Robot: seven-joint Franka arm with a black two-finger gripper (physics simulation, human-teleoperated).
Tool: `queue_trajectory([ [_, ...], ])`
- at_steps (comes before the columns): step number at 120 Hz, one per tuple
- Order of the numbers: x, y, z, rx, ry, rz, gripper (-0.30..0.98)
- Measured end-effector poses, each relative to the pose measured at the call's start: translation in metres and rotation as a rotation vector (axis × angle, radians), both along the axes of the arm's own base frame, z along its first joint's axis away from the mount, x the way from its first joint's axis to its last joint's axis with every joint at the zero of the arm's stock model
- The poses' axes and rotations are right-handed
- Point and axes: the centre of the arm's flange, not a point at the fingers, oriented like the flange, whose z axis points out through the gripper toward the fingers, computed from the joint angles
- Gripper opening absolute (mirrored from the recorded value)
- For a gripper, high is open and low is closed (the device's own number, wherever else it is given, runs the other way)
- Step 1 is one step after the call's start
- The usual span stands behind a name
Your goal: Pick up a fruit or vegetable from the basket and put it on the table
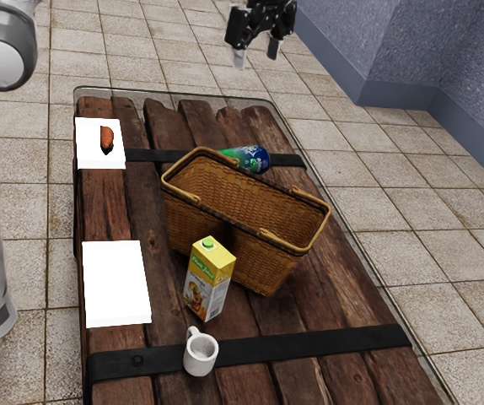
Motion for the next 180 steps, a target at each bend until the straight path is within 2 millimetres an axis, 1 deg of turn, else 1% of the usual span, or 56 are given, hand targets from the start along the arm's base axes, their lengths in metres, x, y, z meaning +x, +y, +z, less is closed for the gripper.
queue_trajectory([
  [8, 0.011, -0.023, -0.012, -0.013, 0.026, -0.007, 0.69],
  [20, 0.013, -0.059, -0.017, -0.028, 0.041, -0.024, 0.69],
  [30, 0.019, -0.088, -0.032, -0.032, 0.077, -0.045, 0.69],
  [40, 0.014, -0.113, -0.033, -0.032, 0.078, -0.162, 0.69],
  [45, 0.010, -0.123, -0.037, -0.033, 0.089, -0.230, 0.69],
  [48, 0.003, -0.128, -0.039, -0.034, 0.095, -0.269, 0.69],
  [52, -0.013, -0.132, -0.042, -0.035, 0.104, -0.319, 0.69],
  [56, -0.025, -0.130, -0.046, -0.037, 0.106, -0.353, 0.69],
  [64, -0.039, -0.104, -0.061, -0.043, 0.109, -0.368, 0.69],
  [70, -0.045, -0.099, -0.064, -0.042, 0.091, -0.407, 0.69],
  [76, -0.043, -0.098, -0.066, -0.034, 0.069, -0.474, 0.69],
  [92, -0.037, -0.107, -0.082, 0.013, 0.028, -0.694, 0.69],
  [102, -0.030, -0.104, -0.092, 0.048, 0.005, -0.810, 0.69],
  [112, -0.025, -0.099, -0.096, 0.069, -0.014, -0.909, 0.69],
  [122, -0.028, -0.095, -0.106, 0.075, -0.018, -0.995, 0.69],
  [130, -0.027, -0.094, -0.113, 0.078, -0.021, -1.060, 0.69],
  [138, -0.020, -0.089, -0.122, 0.071, -0.017, -1.105, 0.69],
  [148, -0.008, -0.074, -0.136, 0.049, -0.009, -1.132, 0.69],
  [152, -0.011, -0.070, -0.140, 0.041, -0.008, -1.148, 0.69],
  [158, -0.022, -0.072, -0.150, 0.024, -0.002, -1.185, 0.69],
  [163, -0.027, -0.073, -0.156, 0.012, -0.002, -1.211, 0.69],
  [174, -0.024, -0.066, -0.167, -0.005, -0.005, -1.240, 0.69],
  [180, -0.020, -0.065, -0.179, -0.017, 0.007, -1.258, 0.69],
])
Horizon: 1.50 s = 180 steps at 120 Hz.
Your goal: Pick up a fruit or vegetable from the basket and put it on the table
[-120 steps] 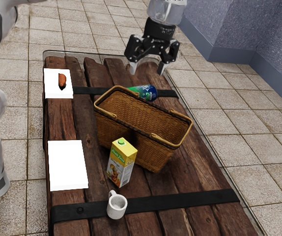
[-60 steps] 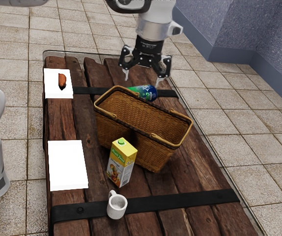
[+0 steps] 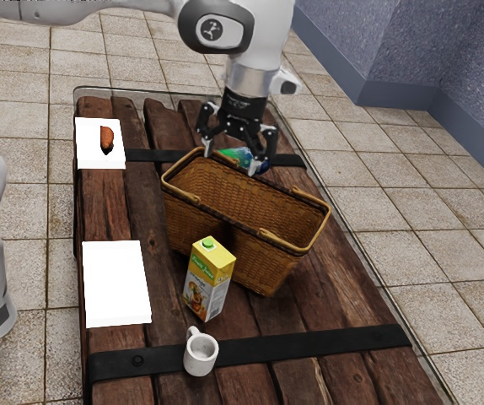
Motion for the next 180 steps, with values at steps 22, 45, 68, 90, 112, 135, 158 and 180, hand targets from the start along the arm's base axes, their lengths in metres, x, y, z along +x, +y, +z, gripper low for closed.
queue_trajectory([
  [22, 0.008, 0.004, -0.037, -0.016, 0.020, -0.053, 0.69],
  [45, 0.005, 0.008, -0.054, -0.031, -0.003, -0.091, 0.69],
  [68, 0.010, 0.012, -0.073, -0.036, -0.004, -0.115, 0.69],
  [90, 0.017, 0.023, -0.098, -0.045, 0.018, -0.112, 0.69],
  [112, 0.027, 0.021, -0.118, -0.047, 0.007, -0.129, 0.69],
  [135, 0.029, 0.024, -0.142, -0.050, 0.005, -0.134, 0.69],
  [158, 0.028, 0.023, -0.152, -0.055, -0.009, -0.141, 0.69],
  [180, 0.028, 0.024, -0.165, -0.056, -0.003, -0.145, 0.68],
])
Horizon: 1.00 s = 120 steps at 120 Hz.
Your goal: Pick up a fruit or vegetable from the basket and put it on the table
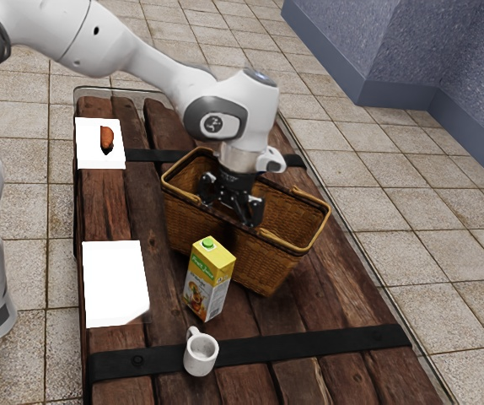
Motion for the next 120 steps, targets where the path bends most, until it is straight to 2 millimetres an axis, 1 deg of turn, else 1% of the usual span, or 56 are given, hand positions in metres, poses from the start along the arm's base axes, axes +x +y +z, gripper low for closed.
queue_trajectory([
  [6, 0.000, 0.000, -0.002, 0.000, 0.000, -0.001, 0.66],
  [19, 0.000, 0.003, -0.003, -0.002, -0.007, 0.003, 0.58],
  [29, 0.001, 0.004, -0.003, -0.003, -0.009, 0.003, 0.54],
  [74, 0.003, 0.005, -0.024, -0.001, 0.014, 0.000, 0.46],
  [106, 0.006, 0.005, -0.025, -0.005, 0.004, 0.002, 0.24],
  [120, 0.006, 0.007, -0.026, -0.011, 0.004, 0.014, 0.19],
])
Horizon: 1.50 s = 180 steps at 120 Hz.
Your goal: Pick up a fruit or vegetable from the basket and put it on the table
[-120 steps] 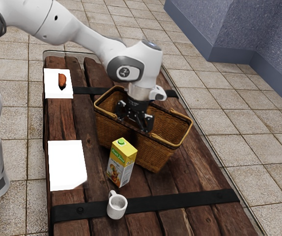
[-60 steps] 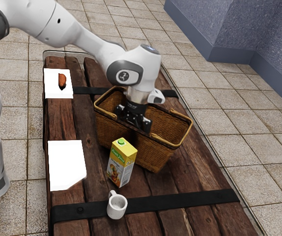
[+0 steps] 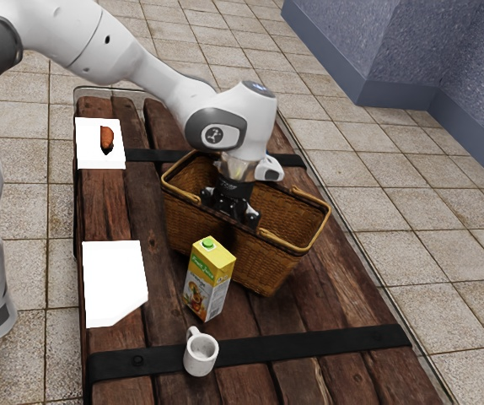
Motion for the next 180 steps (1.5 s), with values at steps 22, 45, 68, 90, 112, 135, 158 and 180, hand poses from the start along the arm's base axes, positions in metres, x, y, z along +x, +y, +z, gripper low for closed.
queue_trajectory([
  [22, 0.002, 0.001, -0.008, -0.018, 0.018, 0.033, 0.19],
  [45, 0.002, 0.000, 0.000, -0.024, 0.001, 0.051, 0.17],
  [68, -0.010, -0.010, 0.064, -0.030, -0.124, 0.040, 0.13],
  [90, -0.034, -0.115, 0.239, -0.007, -0.439, -0.152, 0.14],
  [112, -0.038, -0.285, 0.330, -0.053, -0.588, -0.404, 0.13],
  [135, -0.021, -0.361, 0.288, -0.092, -0.504, -0.461, 0.13],
  [158, 0.012, -0.312, 0.276, -0.098, -0.456, -0.296, 0.51],
  [180, -0.042, -0.203, 0.312, -0.054, -0.369, 0.178, 0.64],
])
